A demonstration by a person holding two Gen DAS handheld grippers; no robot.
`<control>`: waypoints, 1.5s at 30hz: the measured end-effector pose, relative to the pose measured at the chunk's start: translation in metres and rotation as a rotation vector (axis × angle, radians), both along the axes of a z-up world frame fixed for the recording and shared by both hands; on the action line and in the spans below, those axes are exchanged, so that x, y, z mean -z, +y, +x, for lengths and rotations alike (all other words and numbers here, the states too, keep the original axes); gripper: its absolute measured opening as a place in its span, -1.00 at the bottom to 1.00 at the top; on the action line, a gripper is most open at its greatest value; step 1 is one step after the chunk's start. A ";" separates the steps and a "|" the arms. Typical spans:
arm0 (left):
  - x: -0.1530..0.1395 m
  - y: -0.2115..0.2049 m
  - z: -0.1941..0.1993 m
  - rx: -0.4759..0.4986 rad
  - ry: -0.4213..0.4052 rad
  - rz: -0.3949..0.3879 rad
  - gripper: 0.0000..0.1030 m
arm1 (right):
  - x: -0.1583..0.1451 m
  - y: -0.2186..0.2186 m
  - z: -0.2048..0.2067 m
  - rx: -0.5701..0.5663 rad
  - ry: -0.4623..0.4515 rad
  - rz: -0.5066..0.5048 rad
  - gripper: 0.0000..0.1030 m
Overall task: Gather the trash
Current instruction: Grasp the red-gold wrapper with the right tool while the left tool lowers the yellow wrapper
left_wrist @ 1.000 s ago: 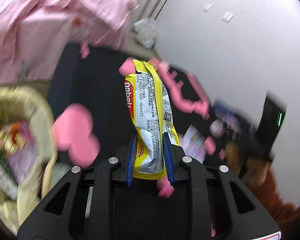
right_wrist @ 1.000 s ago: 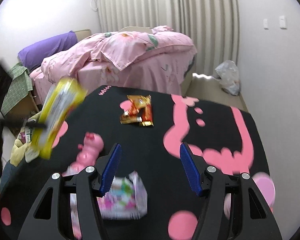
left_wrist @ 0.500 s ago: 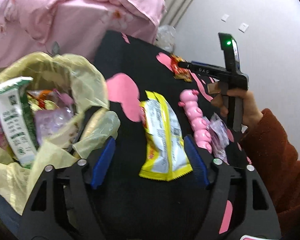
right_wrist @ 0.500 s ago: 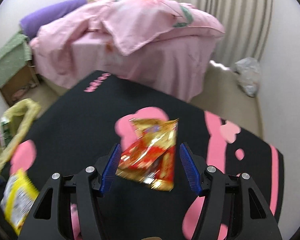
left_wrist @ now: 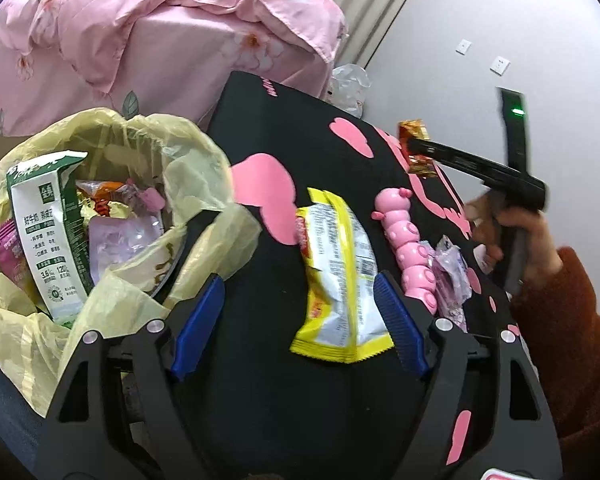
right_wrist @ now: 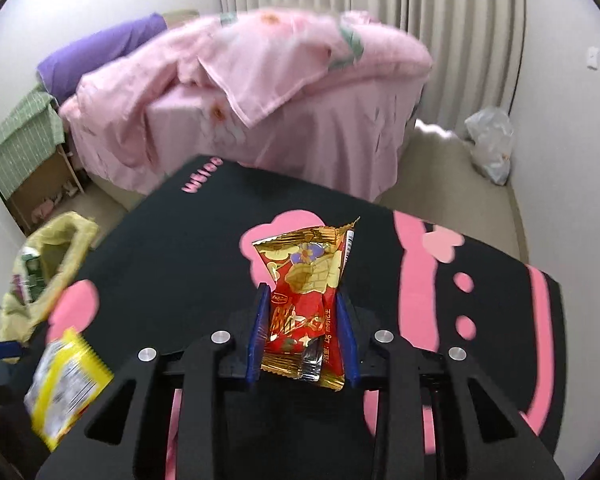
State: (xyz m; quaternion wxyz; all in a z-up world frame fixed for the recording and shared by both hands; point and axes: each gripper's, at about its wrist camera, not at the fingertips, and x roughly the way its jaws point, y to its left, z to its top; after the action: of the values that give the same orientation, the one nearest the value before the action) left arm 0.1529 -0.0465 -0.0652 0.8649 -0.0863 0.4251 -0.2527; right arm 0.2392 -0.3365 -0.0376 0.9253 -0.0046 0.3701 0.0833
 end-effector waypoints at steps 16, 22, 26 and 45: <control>0.008 -0.066 -0.013 0.031 -0.039 0.286 0.50 | 0.012 -0.026 -0.157 0.132 -0.076 0.141 -0.41; 0.004 -0.072 -0.018 0.031 -0.070 0.286 0.49 | 0.015 -0.026 -0.182 0.149 -0.101 0.185 -0.40; 0.008 -0.083 -0.021 0.073 -0.078 0.338 0.49 | 0.017 -0.026 -0.194 0.167 -0.116 0.213 -0.40; 0.013 -0.083 -0.021 0.006 -0.046 0.347 0.12 | 0.030 -0.030 -0.218 0.194 -0.146 0.275 -0.39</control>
State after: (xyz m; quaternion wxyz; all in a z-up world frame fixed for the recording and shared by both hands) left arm 0.1316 -0.1291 -0.0786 0.8755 0.0714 0.4427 -0.1800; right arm 0.0207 -0.3661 -0.0674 0.9453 0.1514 0.2858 0.0430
